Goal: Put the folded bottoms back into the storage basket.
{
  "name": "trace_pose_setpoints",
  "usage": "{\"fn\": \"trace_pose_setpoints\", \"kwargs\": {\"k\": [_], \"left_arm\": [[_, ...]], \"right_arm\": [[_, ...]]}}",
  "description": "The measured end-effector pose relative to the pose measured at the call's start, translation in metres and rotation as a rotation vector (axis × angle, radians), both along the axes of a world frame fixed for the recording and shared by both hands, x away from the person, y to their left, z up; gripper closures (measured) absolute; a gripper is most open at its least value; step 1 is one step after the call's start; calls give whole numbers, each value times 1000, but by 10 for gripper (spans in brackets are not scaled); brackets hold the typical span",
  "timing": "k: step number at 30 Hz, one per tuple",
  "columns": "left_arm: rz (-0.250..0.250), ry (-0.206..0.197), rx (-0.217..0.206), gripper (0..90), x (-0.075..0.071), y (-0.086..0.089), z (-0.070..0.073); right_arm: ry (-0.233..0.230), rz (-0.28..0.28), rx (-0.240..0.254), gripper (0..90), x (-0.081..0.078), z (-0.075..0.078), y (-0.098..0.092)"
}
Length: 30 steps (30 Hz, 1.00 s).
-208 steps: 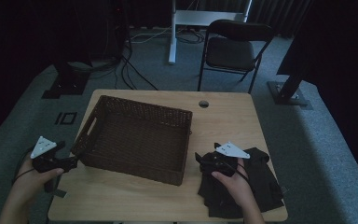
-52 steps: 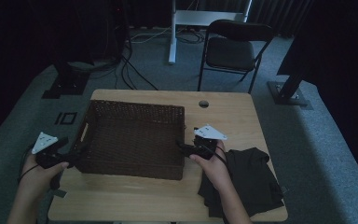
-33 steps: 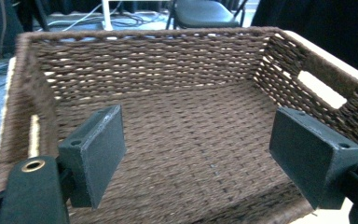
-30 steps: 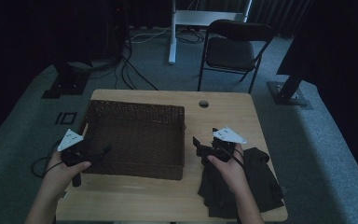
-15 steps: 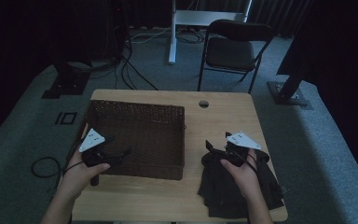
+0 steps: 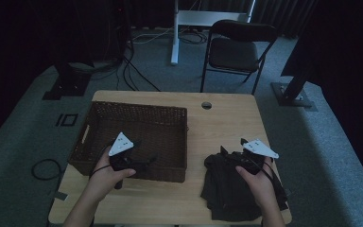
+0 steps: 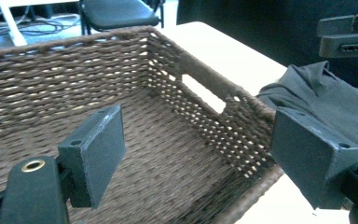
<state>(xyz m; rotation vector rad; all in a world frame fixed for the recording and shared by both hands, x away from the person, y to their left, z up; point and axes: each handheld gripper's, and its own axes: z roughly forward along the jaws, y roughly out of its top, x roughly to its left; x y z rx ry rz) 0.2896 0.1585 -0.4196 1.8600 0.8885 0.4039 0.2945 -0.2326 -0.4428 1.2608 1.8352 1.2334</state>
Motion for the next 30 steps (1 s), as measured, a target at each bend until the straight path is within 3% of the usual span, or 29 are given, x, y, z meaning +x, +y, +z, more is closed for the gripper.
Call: {"fn": "trace_pose_setpoints", "kwargs": {"k": [30], "left_arm": [[-188,16,0,188,-4,-90,-4]], "right_arm": [[29,-104,13,141,-20,-20,-60]]}}
